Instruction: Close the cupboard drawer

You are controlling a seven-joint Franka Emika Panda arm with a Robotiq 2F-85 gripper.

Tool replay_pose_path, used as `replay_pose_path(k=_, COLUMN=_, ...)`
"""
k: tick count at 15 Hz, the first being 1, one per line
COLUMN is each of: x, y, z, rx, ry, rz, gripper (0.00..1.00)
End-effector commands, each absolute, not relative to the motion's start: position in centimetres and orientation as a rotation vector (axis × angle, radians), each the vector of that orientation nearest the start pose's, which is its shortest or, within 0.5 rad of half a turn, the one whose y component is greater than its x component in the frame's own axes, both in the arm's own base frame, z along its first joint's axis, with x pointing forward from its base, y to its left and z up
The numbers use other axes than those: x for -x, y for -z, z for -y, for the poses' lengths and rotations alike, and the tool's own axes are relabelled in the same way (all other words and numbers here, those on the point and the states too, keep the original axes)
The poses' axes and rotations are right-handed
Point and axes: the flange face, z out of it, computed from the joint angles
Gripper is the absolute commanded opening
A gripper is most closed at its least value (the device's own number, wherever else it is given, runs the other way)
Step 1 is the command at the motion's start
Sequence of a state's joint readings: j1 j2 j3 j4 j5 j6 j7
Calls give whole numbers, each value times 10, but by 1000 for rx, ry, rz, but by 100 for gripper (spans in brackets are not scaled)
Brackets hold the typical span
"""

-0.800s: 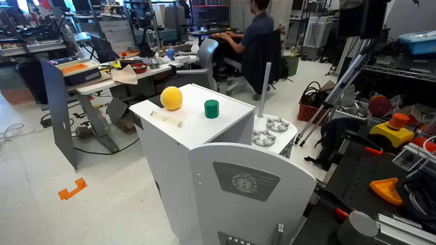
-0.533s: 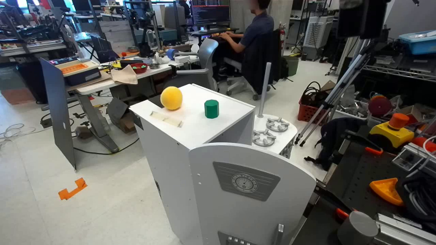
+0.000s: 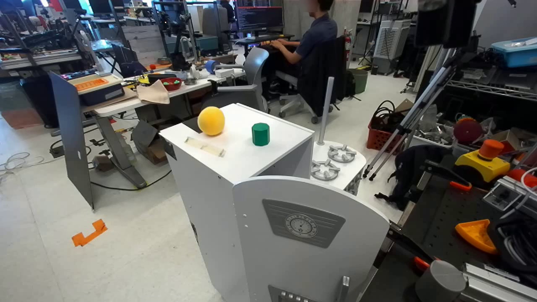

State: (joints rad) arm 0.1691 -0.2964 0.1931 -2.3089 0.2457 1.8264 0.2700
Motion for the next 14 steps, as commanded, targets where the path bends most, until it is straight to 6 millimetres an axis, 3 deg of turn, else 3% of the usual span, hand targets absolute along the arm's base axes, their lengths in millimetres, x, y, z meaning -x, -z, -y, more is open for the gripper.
replay_pose_path(k=1, x=-401, y=-447, z=-176, rx=3012, ry=-353, rz=-10, gripper=100)
replay_pose_path(k=6, x=-402, y=-438, z=-181, rx=2976, ry=-421, rz=-29, gripper=100)
replay_pose_path(k=10, x=-407, y=-398, z=-201, rx=2842, ry=-562, rz=-210, gripper=100)
replay_pose_path(k=14, x=-415, y=-345, z=-216, rx=2777, ry=-723, rz=-521, gripper=100)
